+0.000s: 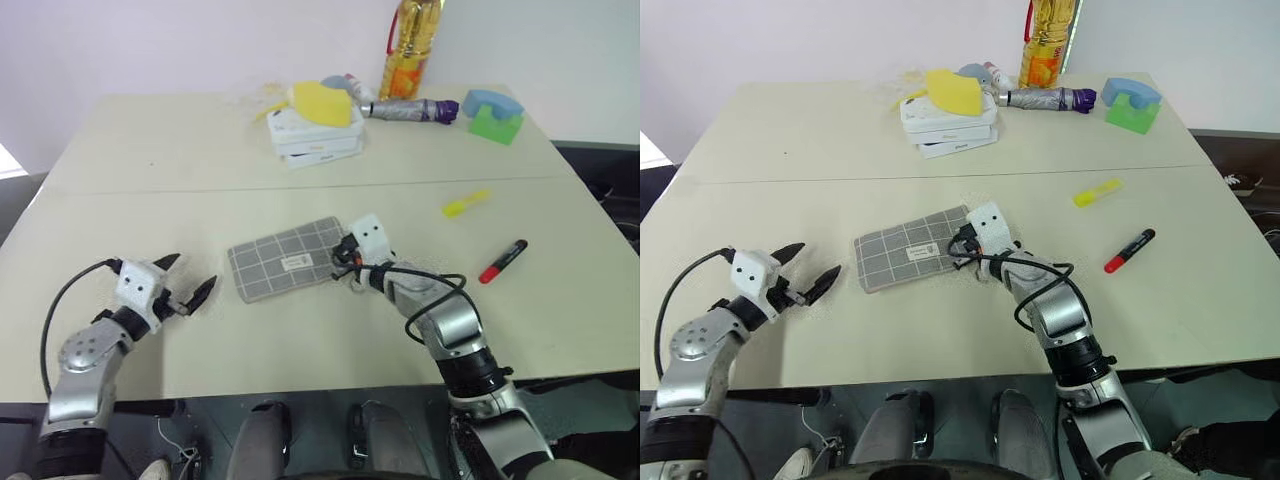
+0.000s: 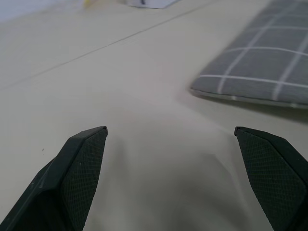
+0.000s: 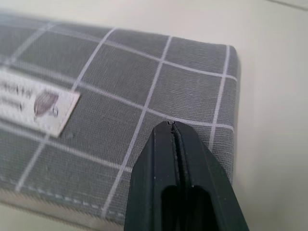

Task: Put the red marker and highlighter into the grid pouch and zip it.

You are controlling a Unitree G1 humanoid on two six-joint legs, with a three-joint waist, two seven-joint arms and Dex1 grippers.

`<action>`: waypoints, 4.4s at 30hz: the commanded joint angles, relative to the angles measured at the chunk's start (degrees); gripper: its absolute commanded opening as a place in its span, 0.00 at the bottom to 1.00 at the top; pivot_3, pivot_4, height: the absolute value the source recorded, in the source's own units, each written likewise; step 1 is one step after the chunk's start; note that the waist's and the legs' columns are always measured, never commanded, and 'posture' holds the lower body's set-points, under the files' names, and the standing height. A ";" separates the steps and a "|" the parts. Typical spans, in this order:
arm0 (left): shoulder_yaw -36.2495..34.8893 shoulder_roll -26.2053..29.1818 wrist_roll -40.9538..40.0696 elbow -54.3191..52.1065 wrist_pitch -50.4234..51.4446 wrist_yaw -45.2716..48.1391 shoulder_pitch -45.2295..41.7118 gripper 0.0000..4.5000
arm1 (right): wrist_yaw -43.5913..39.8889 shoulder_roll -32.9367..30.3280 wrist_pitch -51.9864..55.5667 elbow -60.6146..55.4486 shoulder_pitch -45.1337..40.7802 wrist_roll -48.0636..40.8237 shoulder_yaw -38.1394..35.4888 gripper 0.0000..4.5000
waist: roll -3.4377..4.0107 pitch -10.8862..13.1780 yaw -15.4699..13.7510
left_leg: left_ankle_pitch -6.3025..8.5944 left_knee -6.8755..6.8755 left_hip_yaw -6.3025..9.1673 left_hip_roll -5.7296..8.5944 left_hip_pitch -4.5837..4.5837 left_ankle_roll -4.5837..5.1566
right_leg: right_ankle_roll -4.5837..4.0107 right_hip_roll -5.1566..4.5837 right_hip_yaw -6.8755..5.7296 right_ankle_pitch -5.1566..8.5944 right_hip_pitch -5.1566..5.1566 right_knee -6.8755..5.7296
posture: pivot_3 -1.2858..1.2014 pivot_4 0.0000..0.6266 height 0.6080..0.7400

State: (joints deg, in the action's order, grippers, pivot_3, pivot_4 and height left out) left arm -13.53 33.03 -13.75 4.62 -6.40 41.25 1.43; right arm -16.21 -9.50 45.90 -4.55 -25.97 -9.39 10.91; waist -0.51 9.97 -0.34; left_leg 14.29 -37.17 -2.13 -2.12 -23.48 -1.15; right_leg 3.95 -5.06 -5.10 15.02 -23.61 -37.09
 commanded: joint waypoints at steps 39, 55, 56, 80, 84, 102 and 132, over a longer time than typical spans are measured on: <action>20.83 1.09 3.47 16.35 -31.33 5.75 -18.22 0.00 | -1.70 -5.47 -0.87 -8.59 -0.41 -1.15 -7.59 0.18 | 0.01 0.03 0.32 | 0.00 0.02 -0.56 -0.18 -0.02 0.00 | 0.05 0.00 0.13 -0.05 -0.12 -0.04 | 0.52 0.24 1.00; 18.18 -4.61 2.85 6.97 -17.13 2.95 -17.34 0.00 | -5.34 -12.05 7.69 -20.73 5.09 -8.64 -13.94 1.00 | 0.00 0.04 0.14 | 0.00 0.03 -0.58 -0.35 -0.02 0.00 | -0.03 0.40 0.23 -0.10 -0.18 -0.02 | 0.52 0.24 1.00; 18.22 -4.87 2.84 6.96 -17.13 3.07 -17.45 0.00 | -4.76 -11.27 8.27 -20.56 4.84 -8.81 -13.96 1.00 | 0.00 0.04 0.10 | 0.00 0.02 -0.58 -0.37 -0.01 0.00 | -0.03 0.40 0.23 -0.11 -0.18 -0.02 | 0.52 0.24 1.00; 19.55 -8.87 6.44 7.43 -16.60 0.74 -18.47 0.00 | -3.62 -10.63 8.76 -22.52 1.73 -8.19 -5.54 0.01 | -0.01 0.03 -0.23 | 0.00 0.02 -0.64 -0.35 -0.02 0.00 | -0.04 0.39 0.29 -0.11 -0.21 0.00 | 0.52 0.24 1.00; 20.26 -10.72 7.51 7.03 -15.51 -0.37 -18.83 0.00 | -4.20 -11.73 9.53 -24.16 0.29 -7.65 -2.12 0.01 | -0.01 0.04 -0.23 | 0.00 0.02 -0.63 -0.33 -0.02 0.00 | -0.04 0.40 0.29 -0.11 -0.22 0.00 | 0.52 0.24 1.00; 23.88 -18.69 12.76 8.25 -11.42 -5.84 -23.92 0.00 | -9.12 -12.48 11.69 -29.74 -5.83 -7.08 11.87 0.01 | -0.05 0.03 -0.28 | 0.00 -0.02 -0.61 -0.29 -0.04 0.00 | -0.03 0.40 0.28 -0.11 -0.21 -0.01 | 0.52 0.24 1.00; 23.99 -18.23 11.78 8.71 -13.04 -4.89 -22.90 0.00 | 24.36 1.68 30.46 -23.69 -0.28 3.83 -44.43 0.98 | -0.02 0.02 -0.22 | 0.00 0.04 -0.67 -0.29 -0.05 0.00 | -0.07 0.43 0.35 -0.13 -0.29 -0.02 | 0.52 0.24 1.00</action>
State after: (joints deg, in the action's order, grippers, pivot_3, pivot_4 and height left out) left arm 10.36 15.07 -0.90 15.18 -18.34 36.10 -21.38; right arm 7.29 -8.93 75.92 -28.12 -25.62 -5.69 -32.03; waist -0.53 9.99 -0.56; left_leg 14.29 -37.13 -2.79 -2.41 -23.53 -1.15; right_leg 3.88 -4.62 -4.75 14.89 -23.90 -37.11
